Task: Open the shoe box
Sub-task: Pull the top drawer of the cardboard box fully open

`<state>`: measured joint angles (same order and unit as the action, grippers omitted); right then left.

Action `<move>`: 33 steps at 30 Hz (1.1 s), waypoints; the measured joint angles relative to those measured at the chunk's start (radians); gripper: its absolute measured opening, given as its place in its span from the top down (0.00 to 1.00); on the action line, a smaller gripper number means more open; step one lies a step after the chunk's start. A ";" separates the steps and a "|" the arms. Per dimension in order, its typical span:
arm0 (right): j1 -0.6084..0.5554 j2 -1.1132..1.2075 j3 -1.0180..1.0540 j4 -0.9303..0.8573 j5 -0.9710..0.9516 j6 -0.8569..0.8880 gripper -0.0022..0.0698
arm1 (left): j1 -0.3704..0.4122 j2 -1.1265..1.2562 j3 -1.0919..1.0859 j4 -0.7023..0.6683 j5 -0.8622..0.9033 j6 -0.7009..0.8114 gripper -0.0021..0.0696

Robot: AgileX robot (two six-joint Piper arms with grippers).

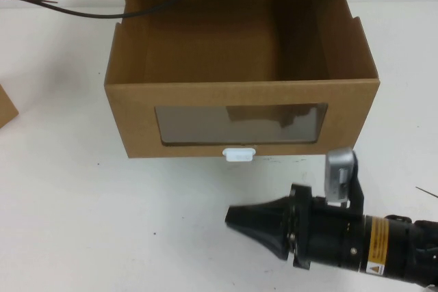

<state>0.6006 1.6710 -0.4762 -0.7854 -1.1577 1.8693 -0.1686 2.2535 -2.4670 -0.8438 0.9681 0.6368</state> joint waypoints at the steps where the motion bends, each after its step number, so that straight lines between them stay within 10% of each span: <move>1: 0.002 0.000 0.000 -0.025 0.001 0.002 0.99 | 0.000 0.000 0.000 0.000 0.000 0.000 0.98; 24: 0.002 -0.271 0.000 -0.223 0.007 0.050 1.00 | 0.000 0.000 0.000 0.004 -0.004 0.000 0.98; 33: 0.002 -0.545 0.005 -0.292 0.302 0.052 1.00 | 0.000 0.000 0.000 0.004 -0.004 0.000 0.98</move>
<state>0.6022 1.1256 -0.4716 -1.0770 -0.8553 1.9213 -0.1686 2.2535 -2.4670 -0.8403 0.9638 0.6368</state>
